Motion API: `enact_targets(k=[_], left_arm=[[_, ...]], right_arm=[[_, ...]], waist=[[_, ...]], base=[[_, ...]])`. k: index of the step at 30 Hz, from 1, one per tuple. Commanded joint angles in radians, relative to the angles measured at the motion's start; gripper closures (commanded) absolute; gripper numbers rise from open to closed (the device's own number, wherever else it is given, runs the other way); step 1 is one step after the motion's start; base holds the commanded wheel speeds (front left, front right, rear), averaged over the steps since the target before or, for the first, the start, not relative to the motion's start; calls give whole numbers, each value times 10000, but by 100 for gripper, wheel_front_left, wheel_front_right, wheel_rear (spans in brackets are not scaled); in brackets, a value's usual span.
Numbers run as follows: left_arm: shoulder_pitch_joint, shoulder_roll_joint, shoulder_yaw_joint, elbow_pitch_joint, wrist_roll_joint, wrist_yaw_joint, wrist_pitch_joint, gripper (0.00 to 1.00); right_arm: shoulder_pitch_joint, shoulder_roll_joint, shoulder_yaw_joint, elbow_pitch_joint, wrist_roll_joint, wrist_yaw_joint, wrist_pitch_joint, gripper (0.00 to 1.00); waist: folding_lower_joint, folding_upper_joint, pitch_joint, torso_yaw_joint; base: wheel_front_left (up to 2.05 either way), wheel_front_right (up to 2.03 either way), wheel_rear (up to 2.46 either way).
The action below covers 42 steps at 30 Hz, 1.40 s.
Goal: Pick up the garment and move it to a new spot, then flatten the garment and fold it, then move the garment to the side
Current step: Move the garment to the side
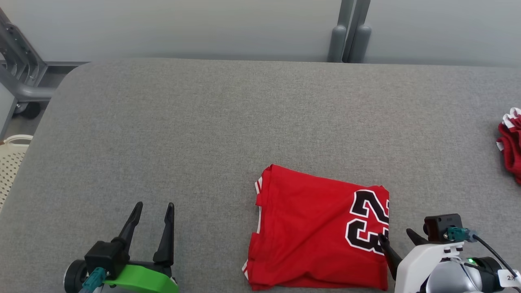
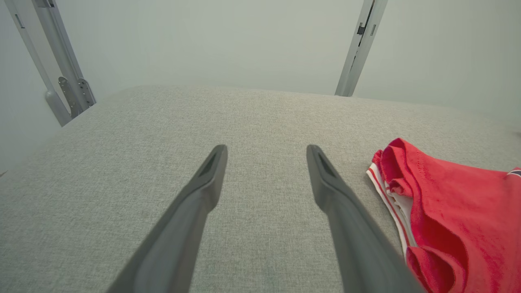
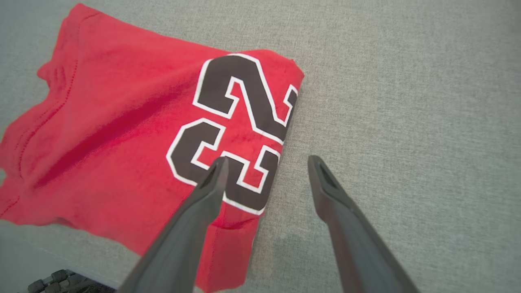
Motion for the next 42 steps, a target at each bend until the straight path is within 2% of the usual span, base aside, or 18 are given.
enact_targets(k=[1,17,18,19,21,22,23,24,31,37,42], left_arm=[[-181,76,-29,16,-74,-20,-30,0],[-359,150,-232,141,-118,-20,-30,0],[-356,150,-248,153,-132,-20,-30,0],[-351,147,-260,160,-134,-20,-30,0],[-354,161,-276,176,-144,-20,-30,0],[-360,170,-290,181,-150,-20,-30,0],[-372,176,-300,191,-144,-20,-30,0],[-387,180,-316,198,-130,-20,-30,0],[-402,210,-321,229,-142,-20,-30,0],[-323,196,-195,183,-130,-20,-30,0],[-371,77,-137,14,-5,-20,-30,0]], right_arm=[[-210,-2,-3,203,154,-2,-154,0],[-926,-5,363,2769,419,-2,-1018,0],[-962,-5,328,2886,433,-4,-1036,7],[-999,-8,304,3001,409,-8,-1042,38],[-1072,-9,282,3194,383,-8,-1083,77],[-1102,-9,258,3277,339,-8,-1095,85],[-1142,-9,245,3355,314,-8,-1086,98],[-1171,-8,206,3431,289,-8,-1099,100],[-1247,-26,92,3677,227,-13,-1184,100],[-1484,-53,-201,3432,-61,-20,-1270,100],[-2090,-24,-434,2855,-1031,-11,-780,100]], waist=[[0,0,56,45],[0,0,342,218],[0,0,338,214],[0,0,332,211],[0,0,322,204],[0,0,312,203],[0,0,303,203],[0,0,293,205],[0,0,230,204],[0,0,199,99],[0,0,320,-189]], base=[[0,0,0],[0,0,0],[0,0,0],[0,0,0],[0,0,0],[0,0,0],[0,0,0],[0,0,0],[0,0,0],[0,0,0],[0,0,0]])
